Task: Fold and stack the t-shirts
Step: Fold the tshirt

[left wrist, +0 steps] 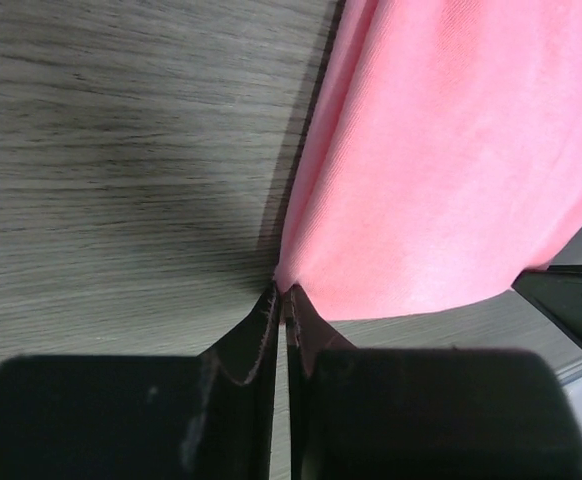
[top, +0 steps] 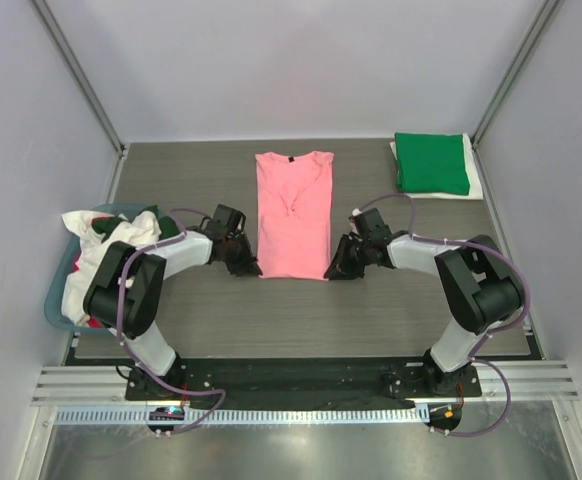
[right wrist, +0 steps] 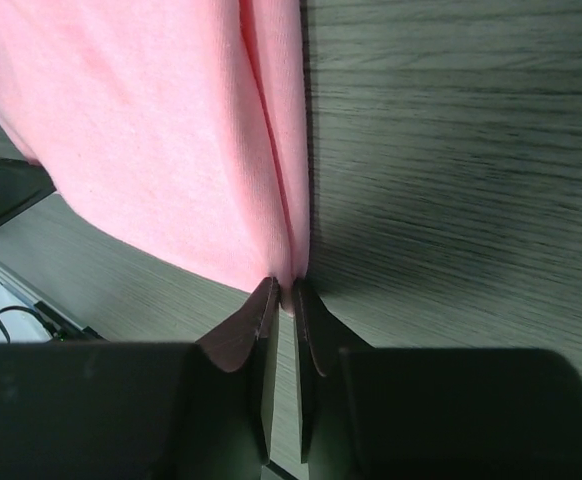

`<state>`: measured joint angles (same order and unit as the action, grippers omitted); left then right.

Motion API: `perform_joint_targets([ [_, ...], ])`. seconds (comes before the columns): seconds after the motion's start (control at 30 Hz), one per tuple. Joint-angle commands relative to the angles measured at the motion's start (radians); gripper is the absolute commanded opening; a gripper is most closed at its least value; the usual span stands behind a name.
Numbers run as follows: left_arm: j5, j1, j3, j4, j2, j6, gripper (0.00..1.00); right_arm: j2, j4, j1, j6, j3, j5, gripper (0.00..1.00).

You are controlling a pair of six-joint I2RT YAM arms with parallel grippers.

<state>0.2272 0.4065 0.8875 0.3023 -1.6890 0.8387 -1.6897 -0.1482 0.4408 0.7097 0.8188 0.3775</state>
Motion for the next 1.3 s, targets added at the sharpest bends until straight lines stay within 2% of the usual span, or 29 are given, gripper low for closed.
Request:
perform_joint_targets([
  [0.0,-0.126,0.015,-0.038,0.031,-0.055,-0.018,0.00,-0.028,-0.033,0.003,-0.015,-0.029,-0.040,0.15],
  [0.23,-0.158,0.041,-0.055,0.053,0.003,0.007,0.00,0.015,-0.048,0.003,-0.012,-0.035,-0.029,0.01],
  [0.43,-0.196,0.121,-0.119,0.131,0.172,0.069,0.00,0.142,-0.119,0.003,-0.015,-0.066,-0.020,0.01],
  [0.67,-0.248,0.218,-0.134,0.288,0.420,0.163,0.00,0.390,-0.218,0.030,0.040,-0.145,0.004,0.01],
  [0.8,-0.270,0.285,-0.122,0.389,0.547,0.226,0.00,0.594,-0.289,0.114,0.109,-0.181,-0.026,0.01],
  [0.93,-0.292,0.353,-0.088,0.513,0.664,0.289,0.00,0.720,-0.355,0.221,0.201,-0.176,-0.095,0.01],
  [1.0,-0.307,0.359,-0.062,0.556,0.716,0.298,0.00,0.748,-0.393,0.246,0.241,-0.153,-0.136,0.01],
  [1.13,-0.380,0.357,0.048,0.650,0.739,0.272,0.00,0.762,-0.461,0.253,0.222,-0.072,-0.212,0.01],
  [1.27,-0.450,0.350,0.149,0.695,0.681,0.200,0.00,0.644,-0.554,0.245,0.139,0.058,-0.296,0.01],
])
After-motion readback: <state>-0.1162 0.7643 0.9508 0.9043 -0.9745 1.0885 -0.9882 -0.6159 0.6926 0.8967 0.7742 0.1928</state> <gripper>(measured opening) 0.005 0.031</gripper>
